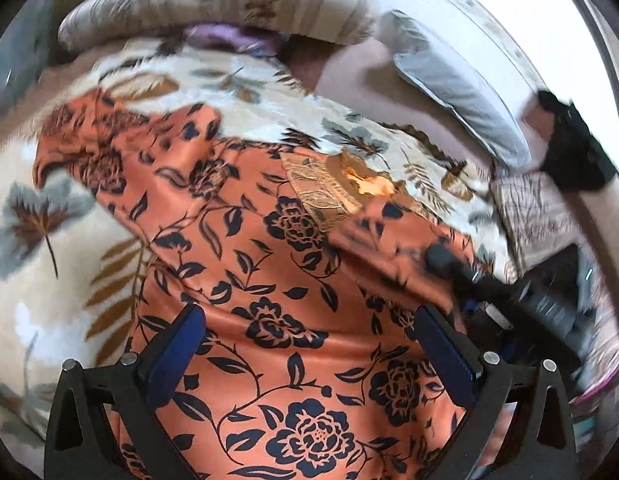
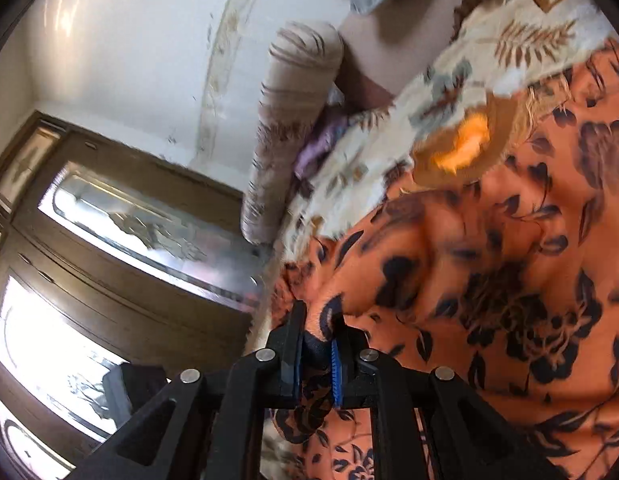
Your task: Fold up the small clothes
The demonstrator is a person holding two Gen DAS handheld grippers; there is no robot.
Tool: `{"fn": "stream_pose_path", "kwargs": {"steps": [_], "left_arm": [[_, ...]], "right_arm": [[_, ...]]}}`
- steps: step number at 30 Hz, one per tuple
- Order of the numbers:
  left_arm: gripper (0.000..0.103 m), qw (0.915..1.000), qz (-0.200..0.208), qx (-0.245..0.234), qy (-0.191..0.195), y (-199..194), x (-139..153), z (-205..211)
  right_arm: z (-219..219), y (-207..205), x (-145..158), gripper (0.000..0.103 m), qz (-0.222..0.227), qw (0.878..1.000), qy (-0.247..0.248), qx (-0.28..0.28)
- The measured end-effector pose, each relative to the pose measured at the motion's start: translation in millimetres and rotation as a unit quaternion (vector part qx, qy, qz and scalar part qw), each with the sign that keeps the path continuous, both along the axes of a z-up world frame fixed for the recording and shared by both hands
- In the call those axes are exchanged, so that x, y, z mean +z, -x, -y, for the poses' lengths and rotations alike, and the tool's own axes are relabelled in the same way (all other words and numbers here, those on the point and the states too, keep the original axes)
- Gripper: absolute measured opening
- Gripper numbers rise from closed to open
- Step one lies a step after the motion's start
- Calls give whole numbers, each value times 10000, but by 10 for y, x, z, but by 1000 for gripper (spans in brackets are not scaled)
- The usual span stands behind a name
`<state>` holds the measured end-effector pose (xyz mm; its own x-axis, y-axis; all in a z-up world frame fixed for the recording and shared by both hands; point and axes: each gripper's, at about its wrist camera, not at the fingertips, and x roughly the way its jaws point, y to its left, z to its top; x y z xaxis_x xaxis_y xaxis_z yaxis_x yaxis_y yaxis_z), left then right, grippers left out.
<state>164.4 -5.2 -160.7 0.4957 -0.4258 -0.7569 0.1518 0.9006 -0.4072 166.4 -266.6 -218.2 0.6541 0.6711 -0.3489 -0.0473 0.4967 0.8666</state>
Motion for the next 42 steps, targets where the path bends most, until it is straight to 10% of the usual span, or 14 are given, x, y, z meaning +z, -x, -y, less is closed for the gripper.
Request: {"fn": "stream_pose_path", "kwargs": {"steps": [3, 5, 7, 13, 17, 23, 32, 36, 42], "left_arm": [[103, 9997, -180, 168, -48, -40, -105, -79], [103, 9994, -324, 148, 4, -58, -163, -81], [103, 9992, -389, 83, 7, -65, -203, -63], [101, 9987, -410, -268, -156, -103, -223, 211], [66, 9947, -815, -623, 12, -94, -288, 453], [79, 9892, -1089, -922, 328, 107, -294, 932], [77, 9822, -1740, -154, 688, -11, -649, 1008], [34, 9828, -1710, -7, 700, -114, -635, 973], [26, 9909, -1222, 77, 565, -243, -314, 869]], "right_arm": [[104, -176, -344, 21, -901, 9959, -71, 44], [234, -252, -562, 59, -1531, 9871, -451, 138], [376, -209, -565, 75, -1412, 9874, -717, 59], [862, 16, -236, 75, -1290, 9910, -32, -351], [1119, 173, -304, 66, -1438, 9884, -174, -460], [1212, 202, -477, 65, -1615, 9849, -344, -526], [1417, 197, -504, 65, -1416, 9859, -546, -710], [1358, 118, -507, 65, -1456, 9854, -600, -642], [1278, 38, -537, 65, -1632, 9842, -195, -651]]}}
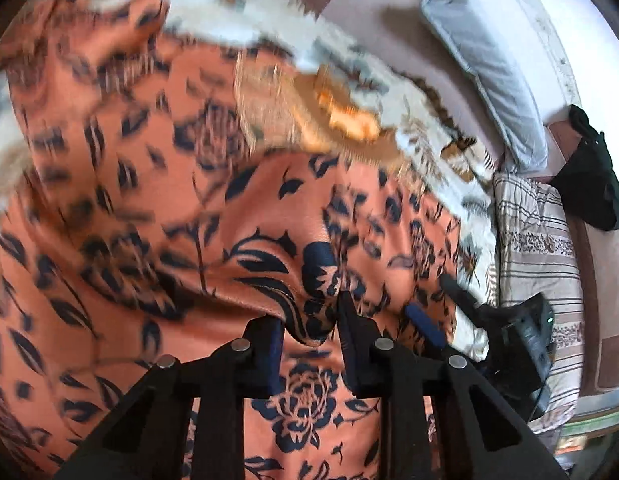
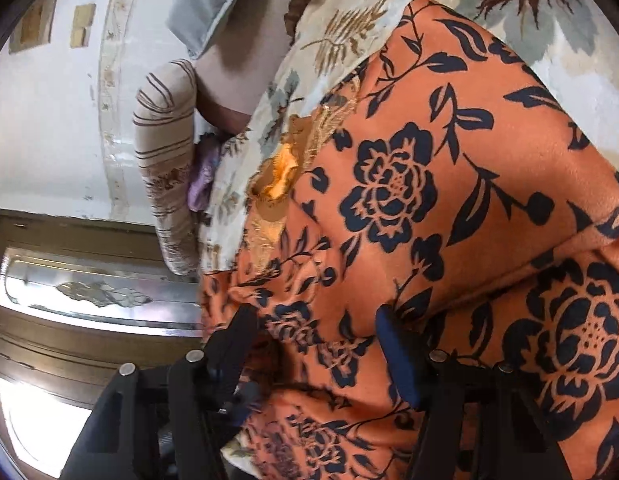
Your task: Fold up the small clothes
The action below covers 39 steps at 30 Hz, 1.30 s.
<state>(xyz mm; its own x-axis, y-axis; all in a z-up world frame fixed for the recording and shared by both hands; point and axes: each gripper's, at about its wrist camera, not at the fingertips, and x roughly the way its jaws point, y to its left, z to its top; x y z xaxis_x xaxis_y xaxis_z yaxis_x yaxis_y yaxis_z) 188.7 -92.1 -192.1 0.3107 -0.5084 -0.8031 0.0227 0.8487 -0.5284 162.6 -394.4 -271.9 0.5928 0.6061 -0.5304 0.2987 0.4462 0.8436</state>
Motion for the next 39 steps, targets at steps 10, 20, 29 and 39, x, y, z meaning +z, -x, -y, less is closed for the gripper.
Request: {"fn": "stream_pose_path", "kwargs": {"steps": [10, 20, 29, 39], "left_arm": [[56, 9968, -298, 182, -719, -236, -128, -207], [19, 9955, -377, 520, -700, -505, -101, -352], [21, 9349, 1248, -1623, -2899, -769, 534, 302], [34, 8726, 721, -1403, -4622, -902, 6, -605]], "right_arm": [[24, -29, -108, 64, -188, 9998, -31, 27], [37, -32, -136, 64, -211, 9998, -33, 40], [-29, -64, -110, 64, -280, 9994, -25, 183], [8, -51, 51, 67, -122, 9995, -62, 286]]}}
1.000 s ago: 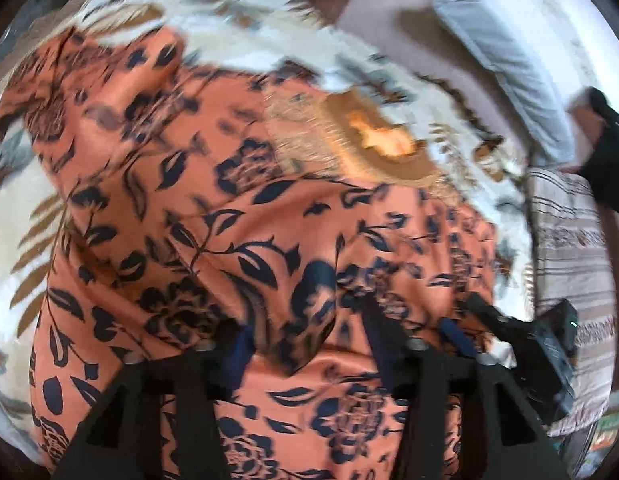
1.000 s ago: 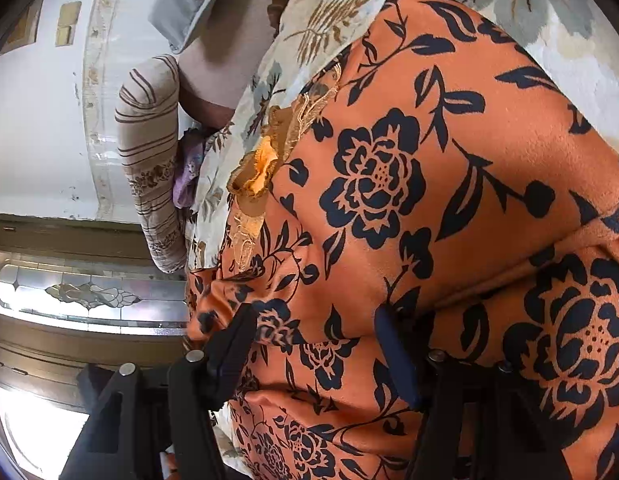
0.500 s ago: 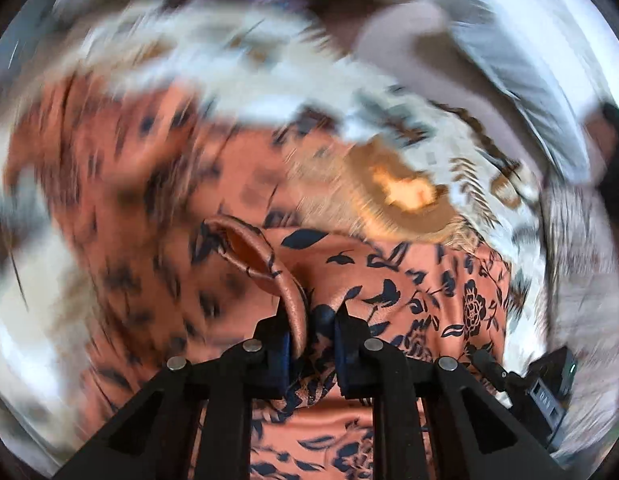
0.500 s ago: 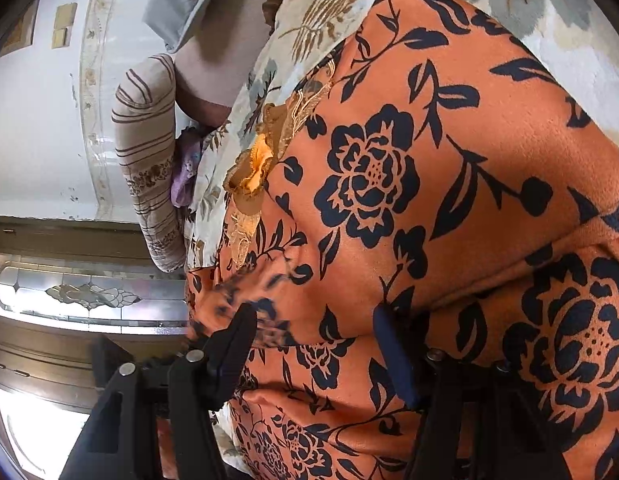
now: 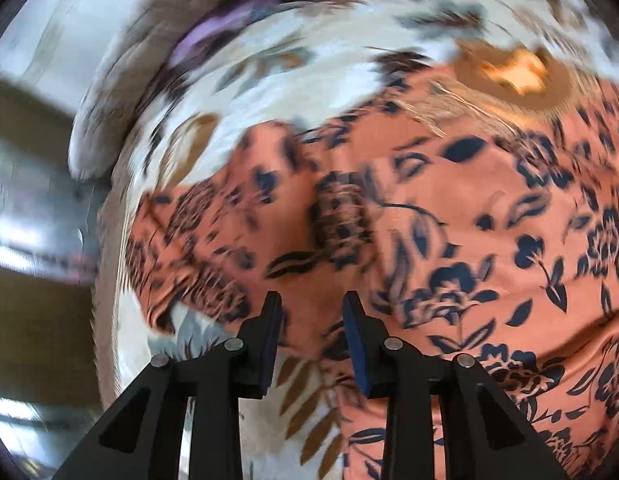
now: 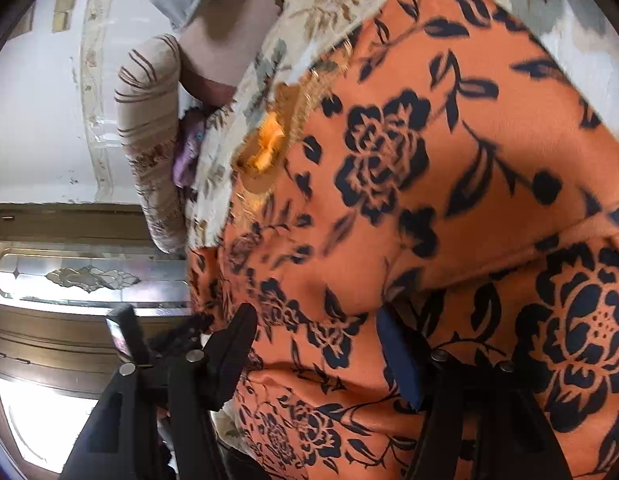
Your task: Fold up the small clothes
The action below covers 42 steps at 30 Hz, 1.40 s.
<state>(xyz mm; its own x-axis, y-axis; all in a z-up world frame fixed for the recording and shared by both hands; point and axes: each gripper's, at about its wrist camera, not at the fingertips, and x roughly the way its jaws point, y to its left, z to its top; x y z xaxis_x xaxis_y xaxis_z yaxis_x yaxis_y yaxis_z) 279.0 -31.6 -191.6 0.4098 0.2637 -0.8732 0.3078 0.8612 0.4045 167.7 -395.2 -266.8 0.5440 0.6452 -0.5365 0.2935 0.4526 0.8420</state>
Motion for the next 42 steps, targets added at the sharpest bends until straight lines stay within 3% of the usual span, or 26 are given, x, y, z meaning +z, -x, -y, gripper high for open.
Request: {"fn": "stream_pose_path", "kwargs": {"steps": [3, 5, 6, 12, 16, 18, 20, 23, 25, 29, 32, 35, 37, 38, 39, 42], "left_arm": [[35, 9987, 121, 72, 500, -37, 169, -24], [43, 9970, 172, 63, 752, -103, 233, 60], [47, 9960, 173, 55, 871, -165, 237, 136], [47, 9894, -21, 139, 1448, -374, -7, 452], [48, 9941, -311, 426, 951, -485, -416, 505], [50, 9886, -343, 691, 1296, -485, -420, 371], [50, 9868, -341, 760, 1390, -433, -320, 301], [52, 9871, 75, 582, 1489, -239, 9, 83], [59, 9847, 365, 642, 1576, -138, 236, -228], [69, 9763, 766, 1289, 1561, -109, 579, -1097], [70, 9643, 856, 1880, 1659, -138, 679, -1704], [70, 9581, 868, 2028, 1827, -98, 646, -1989], [73, 9600, 828, 1873, 1908, -35, 570, -2036], [80, 9629, 825, 1757, 1876, 3, 516, -2029], [86, 9661, 836, 1670, 1785, 27, 478, -2008], [86, 9778, 856, 1417, 1284, 77, 257, -1917]], "right_arm": [[72, 13, 134, 67, 318, 9989, 245, -249], [117, 10, 141, 67, 366, 9982, 274, -378], [139, 7, 112, 67, 335, 9982, 243, -442], [271, -14, -84, 63, -104, 9965, 364, -742], [260, -99, -145, 58, -330, 9963, 533, -589], [246, -122, -128, 58, -360, 9960, 631, -519], [212, -127, -126, 58, -354, 9958, 664, -517], [157, -128, -89, 60, -305, 9951, 812, -476], [108, -110, -56, 60, -290, 9938, 966, -462], [22, -63, -20, 60, -285, 9923, 1116, -446], [6, -60, -24, 61, -321, 9923, 1082, -519], [41, -66, -60, 61, -366, 9929, 953, -614], [75, -56, -79, 61, -381, 9935, 854, -653], [83, -53, -85, 61, -385, 9936, 827, -663], [86, -53, -88, 61, -386, 9936, 826, -664], [63, -57, -74, 61, -386, 9928, 935, -641]]}}
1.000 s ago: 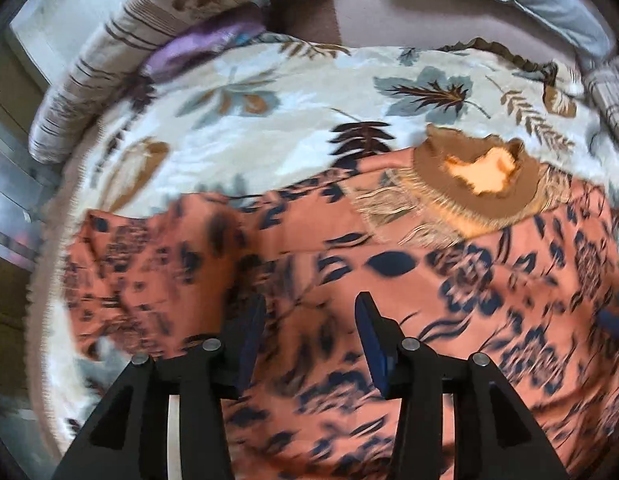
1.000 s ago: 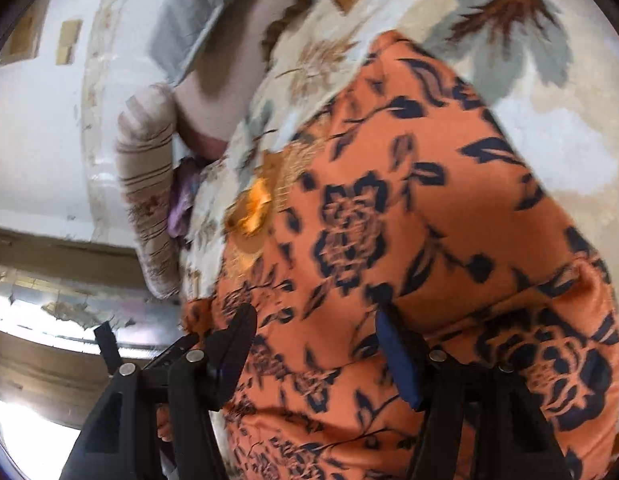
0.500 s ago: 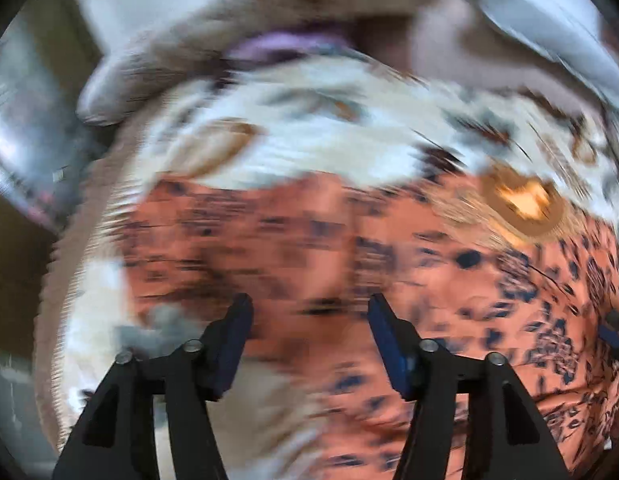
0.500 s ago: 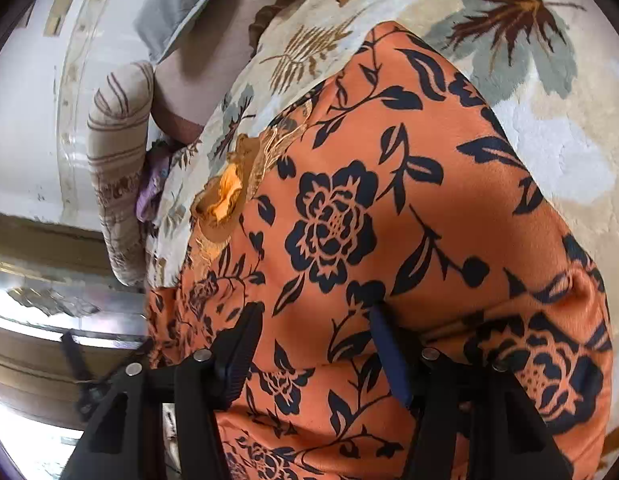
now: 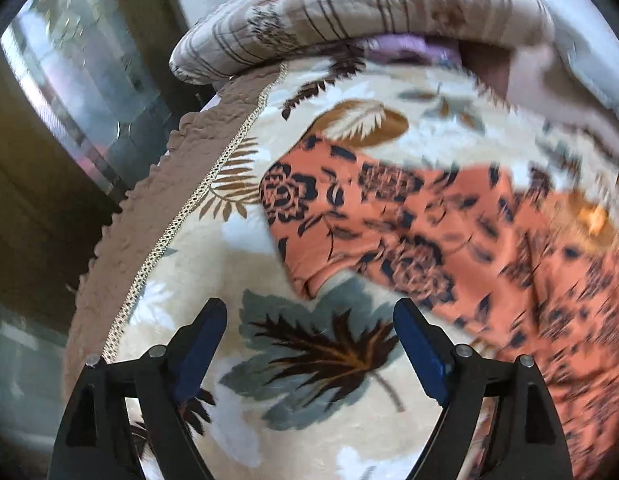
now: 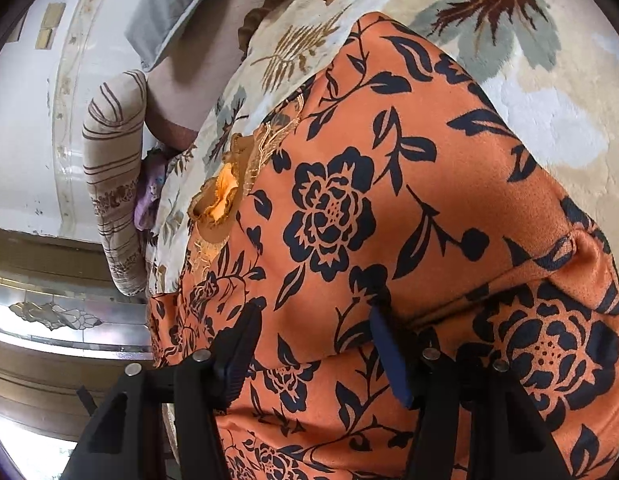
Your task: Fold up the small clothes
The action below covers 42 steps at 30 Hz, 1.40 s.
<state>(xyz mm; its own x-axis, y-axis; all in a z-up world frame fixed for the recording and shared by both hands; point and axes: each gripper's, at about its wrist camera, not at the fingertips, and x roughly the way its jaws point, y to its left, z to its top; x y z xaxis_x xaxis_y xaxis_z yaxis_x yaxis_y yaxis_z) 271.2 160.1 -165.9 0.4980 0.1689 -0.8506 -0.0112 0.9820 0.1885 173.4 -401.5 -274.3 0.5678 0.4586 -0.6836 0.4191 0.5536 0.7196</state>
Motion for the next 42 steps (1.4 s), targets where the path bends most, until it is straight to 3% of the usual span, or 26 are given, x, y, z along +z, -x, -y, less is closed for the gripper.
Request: {"fn": "stream_pose_path", "kwargs": {"steps": [5, 10, 17, 19, 21, 22, 23, 25, 29, 35, 39, 42], "left_arm": [[86, 9985, 106, -108, -529, -60, -247, -4], [86, 9981, 37, 68, -614, -240, -481, -130], [86, 9974, 179, -76, -697, -410, -594, -76], [76, 9974, 198, -78, -683, -454, -599, -83], [40, 9985, 90, -45, -547, -523, -598, -118], [32, 9991, -6, -34, -428, -553, -597, -136], [14, 9994, -44, -63, -350, -564, -588, -137], [10, 9991, -52, -118, -416, -574, -537, -112], [9, 9993, -60, -379, 32, -504, -204, -29], [9, 9912, -44, -1118, 705, -305, 694, 527], [9, 9770, -139, -1576, 1428, -170, 1207, 1221], [9, 9625, -170, -2114, 1691, 10, 1452, 1933]], "right_arm": [[-75, -43, 41, 61, -21, 9995, 279, 112], [-74, -85, 33, 61, -49, 9995, 283, 120], [-119, -124, 42, 62, -48, 9988, 452, 190], [-120, -130, 43, 62, -50, 9987, 458, 197], [-127, -133, 49, 62, -42, 9985, 494, 228], [-138, -134, 53, 62, -34, 9984, 514, 234], [-143, -133, 59, 62, -22, 9983, 537, 246], [-157, -132, 73, 62, 3, 9978, 599, 297], [-135, -113, 89, 62, 48, 9978, 573, 332], [-29, -37, 103, 61, 149, 9986, 395, 319], [73, 73, 164, 61, 269, 9985, 416, 247], [209, 168, 256, 61, 434, 9977, 516, 79]]}}
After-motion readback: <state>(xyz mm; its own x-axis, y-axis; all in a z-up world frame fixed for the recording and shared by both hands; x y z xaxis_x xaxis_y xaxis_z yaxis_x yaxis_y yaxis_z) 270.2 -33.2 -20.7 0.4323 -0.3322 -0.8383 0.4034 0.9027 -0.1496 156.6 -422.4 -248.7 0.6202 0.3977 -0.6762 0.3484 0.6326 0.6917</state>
